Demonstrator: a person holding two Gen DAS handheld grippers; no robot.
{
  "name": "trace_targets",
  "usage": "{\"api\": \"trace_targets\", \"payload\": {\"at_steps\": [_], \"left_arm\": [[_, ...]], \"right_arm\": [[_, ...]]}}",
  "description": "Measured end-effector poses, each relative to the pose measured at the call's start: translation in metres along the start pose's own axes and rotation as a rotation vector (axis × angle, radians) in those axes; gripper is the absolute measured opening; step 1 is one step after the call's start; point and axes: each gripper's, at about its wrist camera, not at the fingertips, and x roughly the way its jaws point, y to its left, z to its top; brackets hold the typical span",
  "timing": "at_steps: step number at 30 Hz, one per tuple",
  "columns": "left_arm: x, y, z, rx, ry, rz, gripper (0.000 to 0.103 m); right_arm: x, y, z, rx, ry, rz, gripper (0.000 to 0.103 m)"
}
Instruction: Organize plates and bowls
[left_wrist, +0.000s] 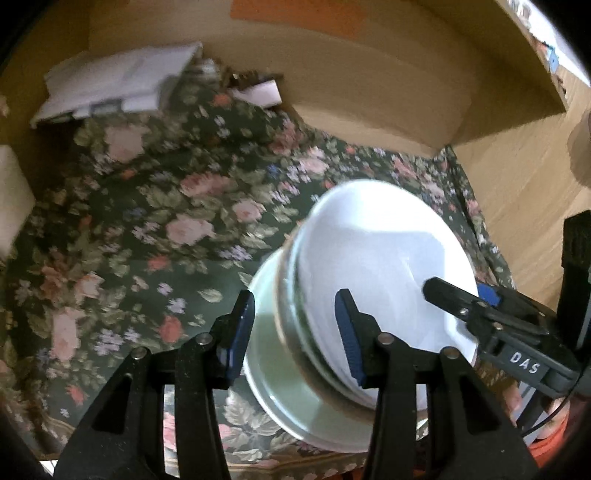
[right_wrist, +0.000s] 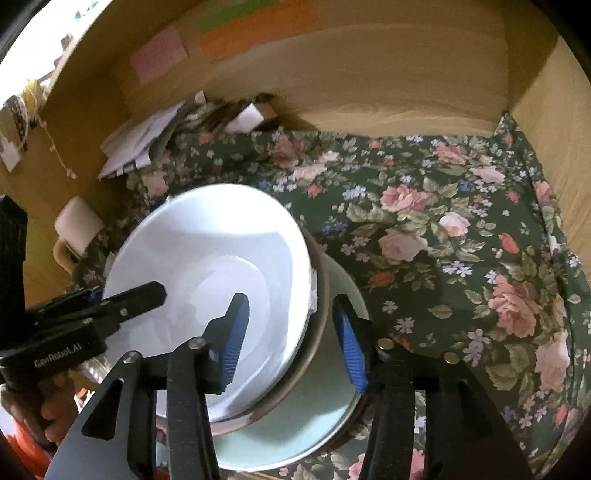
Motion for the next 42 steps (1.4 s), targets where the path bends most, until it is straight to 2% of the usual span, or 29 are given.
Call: {"api": "trace_targets", "payload": {"at_steps": [5, 10, 17, 18, 20, 21, 22, 23, 25, 29, 31, 34, 42], "left_arm": [[-0.040, -0.007, 0.002, 0.030, -0.122, 0.013, 0.052], [-0.099, -0.021, -0.004, 0.070, -0.323, 0.033, 0.060], [-0.158, -0.037, -0.021, 0.108, -0.503, 0.031, 0.061], [-0.166, -0.039, -0.026, 0.112, -0.530, 0.032, 0.061], [-0.175, -0.042, -0.032, 0.117, -0.557, 0.029, 0.063], [-0.181, -0.043, -0.035, 0.119, -0.569, 0.026, 0.066], [-0.185, -0.044, -0.039, 0.118, -0.582, 0.025, 0.076], [-0.189, -0.044, -0.042, 0.117, -0.597, 0.026, 0.081], [-0.195, -0.047, -0.050, 0.124, -0.636, 0.046, 0.085], [-0.203, -0.048, -0.061, 0.122, -0.663, 0.058, 0.097], [-0.206, -0.049, -0.066, 0.124, -0.693, 0.080, 0.099], [-0.209, -0.048, -0.069, 0.126, -0.709, 0.083, 0.102], [-0.210, -0.047, -0.069, 0.129, -0.717, 0.081, 0.103]], "right_arm": [[-0.032, 0.008, 0.005, -0.011, -0.093, 0.001, 0.048], [-0.077, 0.030, 0.003, -0.066, -0.220, 0.014, 0.050], [-0.136, 0.059, -0.012, -0.147, -0.404, 0.025, 0.057], [-0.145, 0.062, -0.015, -0.156, -0.434, 0.031, 0.061], [-0.158, 0.067, -0.021, -0.171, -0.482, 0.024, 0.070], [-0.162, 0.068, -0.023, -0.178, -0.501, 0.021, 0.071], [-0.167, 0.071, -0.026, -0.187, -0.521, 0.016, 0.074], [-0.170, 0.072, -0.029, -0.194, -0.538, 0.009, 0.076], [-0.174, 0.073, -0.033, -0.196, -0.557, -0.001, 0.085], [-0.179, 0.071, -0.039, -0.183, -0.571, 0.002, 0.093], [-0.182, 0.072, -0.042, -0.184, -0.587, -0.009, 0.101], [-0.187, 0.076, -0.047, -0.198, -0.613, -0.032, 0.103], [-0.189, 0.082, -0.049, -0.215, -0.620, -0.027, 0.103]]}}
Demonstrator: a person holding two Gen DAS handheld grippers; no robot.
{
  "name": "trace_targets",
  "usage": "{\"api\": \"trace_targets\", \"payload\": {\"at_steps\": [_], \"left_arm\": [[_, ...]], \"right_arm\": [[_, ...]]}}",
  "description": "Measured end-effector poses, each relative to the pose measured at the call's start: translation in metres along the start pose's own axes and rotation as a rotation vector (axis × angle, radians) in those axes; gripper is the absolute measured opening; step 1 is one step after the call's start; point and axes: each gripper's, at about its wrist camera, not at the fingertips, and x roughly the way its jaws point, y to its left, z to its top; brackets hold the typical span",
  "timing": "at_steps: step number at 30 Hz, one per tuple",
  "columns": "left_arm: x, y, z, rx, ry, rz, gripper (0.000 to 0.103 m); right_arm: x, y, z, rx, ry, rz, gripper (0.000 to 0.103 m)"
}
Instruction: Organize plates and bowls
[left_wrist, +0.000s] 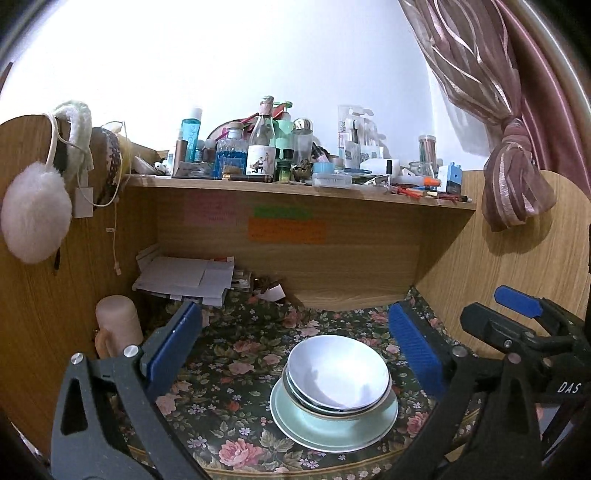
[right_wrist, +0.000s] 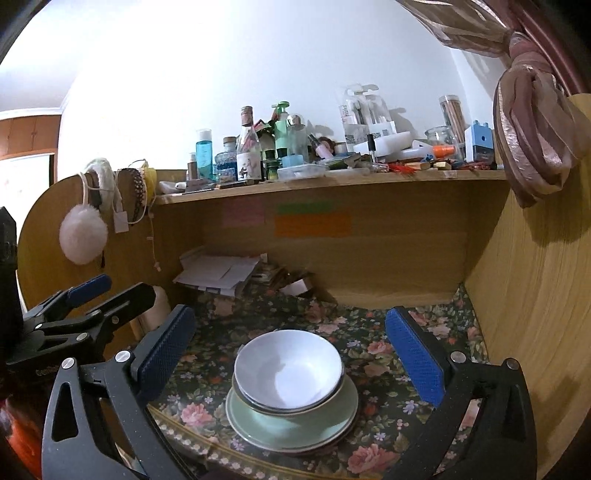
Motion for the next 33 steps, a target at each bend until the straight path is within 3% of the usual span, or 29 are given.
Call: {"api": "trace_targets", "payload": {"at_steps": [33], "left_arm": [[0.018, -0.004, 0.002, 0.005, 0.021, -0.030, 0.103]], "right_arm": [[0.006, -0.015, 0.001, 0.044, 0.003, -0.007, 0.103]]}}
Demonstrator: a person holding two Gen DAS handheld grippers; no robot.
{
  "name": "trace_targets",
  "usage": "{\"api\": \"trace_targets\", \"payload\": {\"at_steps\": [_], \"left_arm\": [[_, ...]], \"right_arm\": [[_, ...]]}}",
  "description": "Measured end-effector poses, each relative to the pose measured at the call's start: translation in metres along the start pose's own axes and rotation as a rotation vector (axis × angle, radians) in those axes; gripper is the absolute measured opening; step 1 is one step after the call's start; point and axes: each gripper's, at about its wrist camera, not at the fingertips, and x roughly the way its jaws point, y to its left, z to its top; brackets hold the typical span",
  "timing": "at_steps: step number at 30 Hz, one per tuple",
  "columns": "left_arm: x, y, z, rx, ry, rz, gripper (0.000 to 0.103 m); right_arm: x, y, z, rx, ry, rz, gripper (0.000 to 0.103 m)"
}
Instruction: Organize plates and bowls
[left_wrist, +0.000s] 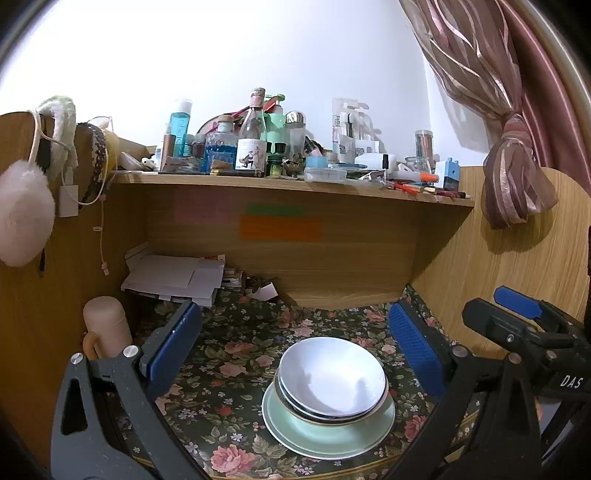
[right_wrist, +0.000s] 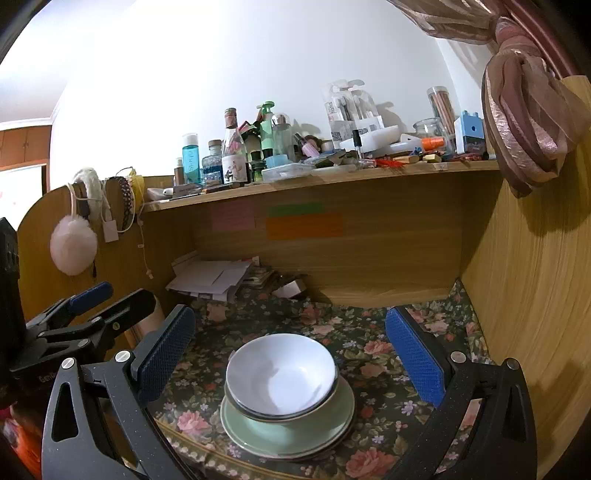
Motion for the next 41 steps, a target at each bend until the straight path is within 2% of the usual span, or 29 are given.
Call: {"api": "trace_targets", "payload": {"at_steps": [25, 41], "left_arm": [[0.008, 0.001, -0.001, 0.000, 0.015, -0.017, 0.103], [0.023, 0.004, -0.004, -0.022, 0.052, -0.011, 0.103]], "right_arm": [[0.002, 0.001, 0.003, -0.004, -0.007, 0.008, 0.103], [0.018, -0.005, 0.000, 0.011, 0.022, 0.010, 0.103]]}}
